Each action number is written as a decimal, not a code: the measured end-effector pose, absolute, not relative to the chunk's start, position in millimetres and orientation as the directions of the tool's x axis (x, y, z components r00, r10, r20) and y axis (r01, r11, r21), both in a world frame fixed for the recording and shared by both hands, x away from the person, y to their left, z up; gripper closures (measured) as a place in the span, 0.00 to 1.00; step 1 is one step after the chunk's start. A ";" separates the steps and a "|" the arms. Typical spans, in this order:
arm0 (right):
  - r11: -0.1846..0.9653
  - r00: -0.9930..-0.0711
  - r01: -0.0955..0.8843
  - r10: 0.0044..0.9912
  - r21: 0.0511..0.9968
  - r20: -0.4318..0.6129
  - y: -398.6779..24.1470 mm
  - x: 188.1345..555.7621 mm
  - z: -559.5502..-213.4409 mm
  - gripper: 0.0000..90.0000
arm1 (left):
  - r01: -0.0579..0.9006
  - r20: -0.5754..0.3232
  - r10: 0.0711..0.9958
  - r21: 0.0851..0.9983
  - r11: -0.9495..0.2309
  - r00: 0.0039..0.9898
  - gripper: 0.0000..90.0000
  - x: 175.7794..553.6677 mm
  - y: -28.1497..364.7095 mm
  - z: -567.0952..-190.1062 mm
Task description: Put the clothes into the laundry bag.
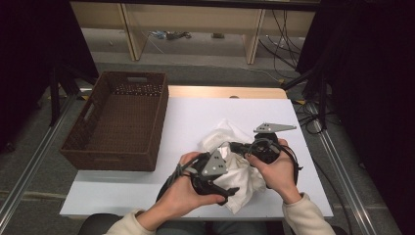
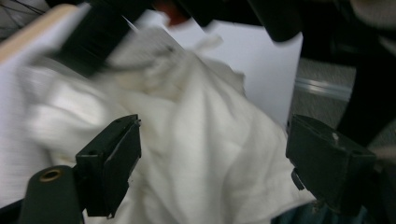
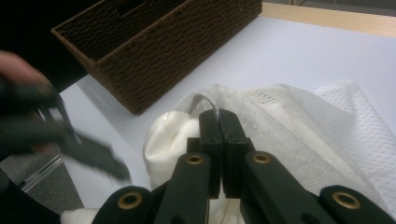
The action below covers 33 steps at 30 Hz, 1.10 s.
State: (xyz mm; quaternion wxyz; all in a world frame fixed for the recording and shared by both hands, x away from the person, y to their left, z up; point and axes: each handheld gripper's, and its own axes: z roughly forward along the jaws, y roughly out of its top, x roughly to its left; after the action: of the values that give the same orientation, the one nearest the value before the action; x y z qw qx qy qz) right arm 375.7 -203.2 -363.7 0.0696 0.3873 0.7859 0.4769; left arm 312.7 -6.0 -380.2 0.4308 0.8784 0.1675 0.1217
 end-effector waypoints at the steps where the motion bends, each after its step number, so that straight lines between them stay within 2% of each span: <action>1: 0.244 -0.692 0.535 0.676 0.809 0.253 -203.1 376.0 -364.3 1.00 | 0.177 0.081 0.384 0.788 -0.589 0.920 0.20 311.9 -10.8 -387.5; 3: 0.244 -0.692 0.535 0.676 0.809 0.254 -203.1 376.1 -364.3 1.00 | 0.182 0.045 0.332 0.763 -0.621 0.942 0.20 309.9 -20.3 -402.4; 5: 0.245 -0.693 0.541 0.672 0.805 0.261 -203.0 376.2 -364.1 1.00 | 0.163 0.082 0.328 0.742 -0.650 0.941 0.21 311.4 -27.6 -415.1; 7: 0.246 -0.689 0.540 0.679 0.805 0.255 -202.6 375.8 -364.4 1.00 | 0.133 0.125 0.327 0.738 -0.662 0.937 0.28 314.7 -32.3 -422.9; 10: 0.249 -0.688 0.541 0.680 0.803 0.253 -202.4 375.8 -364.8 1.00 | 0.096 0.190 0.332 0.726 -0.681 0.924 0.41 320.6 -34.1 -425.7; 12: 0.252 -0.690 0.545 0.677 0.800 0.257 -202.0 375.8 -365.0 1.00 | 0.095 0.204 0.350 0.731 -0.676 0.914 0.54 324.5 -32.9 -426.6; 13: 0.256 -0.690 0.531 0.684 0.808 0.237 -201.9 375.9 -365.5 1.00 | 0.104 0.196 0.359 0.738 -0.667 0.912 0.61 327.3 -31.6 -426.6; 15: 0.248 -0.693 0.551 0.667 0.797 0.272 -199.6 375.2 -365.9 1.00 | 0.136 0.162 0.383 0.755 -0.642 0.910 0.74 333.8 -28.1 -425.0; 18: 0.265 -0.702 0.544 0.663 0.796 0.259 -198.9 374.2 -365.0 1.00 | 0.170 0.128 0.423 0.783 -0.598 0.897 0.85 341.7 -21.5 -419.0; 21: 0.261 -0.693 0.561 0.667 0.785 0.274 -196.9 369.8 -361.3 1.00 | 0.201 0.107 0.481 0.815 -0.544 0.870 0.88 349.7 -12.0 -407.5; 22: 0.275 -0.718 0.528 0.651 0.804 0.248 -197.5 371.5 -361.4 1.00 | 0.210 0.094 0.495 0.826 -0.523 0.864 0.88 351.3 -9.9 -404.2; 24: 0.271 -0.713 0.520 0.660 0.810 0.237 -197.9 369.2 -357.8 1.00 | 0.204 0.104 0.518 0.839 -0.504 0.849 0.89 353.0 -6.6 -398.1; 33: 0.247 -0.749 0.486 0.611 0.838 0.254 -201.9 361.0 -341.6 1.00 | 0.229 0.061 0.508 0.842 -0.488 0.859 0.89 341.2 -2.3 -374.0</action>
State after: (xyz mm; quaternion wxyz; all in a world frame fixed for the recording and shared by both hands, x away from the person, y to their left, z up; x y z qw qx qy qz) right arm 361.0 -201.9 -341.6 0.0620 0.3485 0.7873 0.5048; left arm 341.2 -2.3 -374.0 0.4568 0.8491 0.2170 0.1527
